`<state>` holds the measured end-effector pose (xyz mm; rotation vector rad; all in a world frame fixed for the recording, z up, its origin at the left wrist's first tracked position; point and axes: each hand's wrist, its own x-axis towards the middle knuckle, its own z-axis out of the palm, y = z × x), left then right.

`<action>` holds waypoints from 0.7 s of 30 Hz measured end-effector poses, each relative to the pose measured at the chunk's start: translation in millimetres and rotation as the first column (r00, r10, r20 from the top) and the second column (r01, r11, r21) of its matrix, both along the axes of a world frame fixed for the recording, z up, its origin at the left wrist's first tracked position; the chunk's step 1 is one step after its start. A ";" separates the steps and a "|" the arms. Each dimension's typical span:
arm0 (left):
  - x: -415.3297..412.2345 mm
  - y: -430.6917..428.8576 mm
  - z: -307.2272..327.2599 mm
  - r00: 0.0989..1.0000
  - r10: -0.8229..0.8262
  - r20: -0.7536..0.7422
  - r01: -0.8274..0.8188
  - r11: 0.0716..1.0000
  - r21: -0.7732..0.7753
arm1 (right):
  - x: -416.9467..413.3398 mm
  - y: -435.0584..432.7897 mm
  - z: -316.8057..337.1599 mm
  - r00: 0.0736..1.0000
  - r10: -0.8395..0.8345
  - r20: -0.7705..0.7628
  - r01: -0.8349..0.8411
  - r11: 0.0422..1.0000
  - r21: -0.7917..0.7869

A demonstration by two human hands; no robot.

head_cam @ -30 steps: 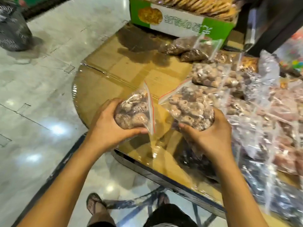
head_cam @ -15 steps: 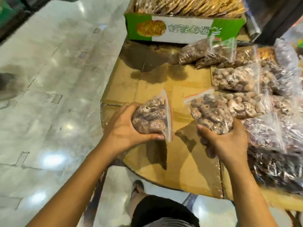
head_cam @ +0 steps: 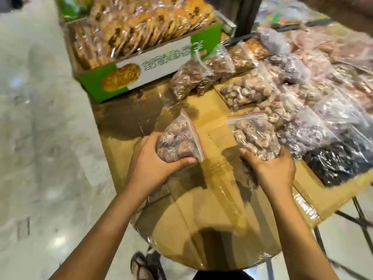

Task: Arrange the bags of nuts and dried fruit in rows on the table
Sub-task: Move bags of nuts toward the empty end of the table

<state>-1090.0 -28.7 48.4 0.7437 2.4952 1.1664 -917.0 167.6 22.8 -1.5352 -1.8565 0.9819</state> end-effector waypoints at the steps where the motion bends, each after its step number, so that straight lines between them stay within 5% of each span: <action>1: -11.6 2.8 1.0 0.999 -0.050 -0.007 0.050 0.999 0.001 | -0.6 -10.2 2.5 0.997 -0.074 0.011 0.074 0.997 0.021; 11: -53.7 74.5 -2.5 0.954 -0.291 0.066 0.287 0.956 0.065 | 4.7 -52.4 7.8 0.796 -0.572 -0.199 0.534 0.818 -0.215; 17: -48.1 137.3 -8.2 0.939 -0.303 0.165 0.290 0.952 0.098 | -7.5 -32.5 4.2 0.620 -0.669 -0.411 0.443 0.730 -0.521; 21: -55.6 181.2 3.2 0.945 -0.320 0.072 0.318 0.947 0.042 | -38.8 -1.2 -1.4 0.638 -0.706 -0.308 0.560 0.699 -0.444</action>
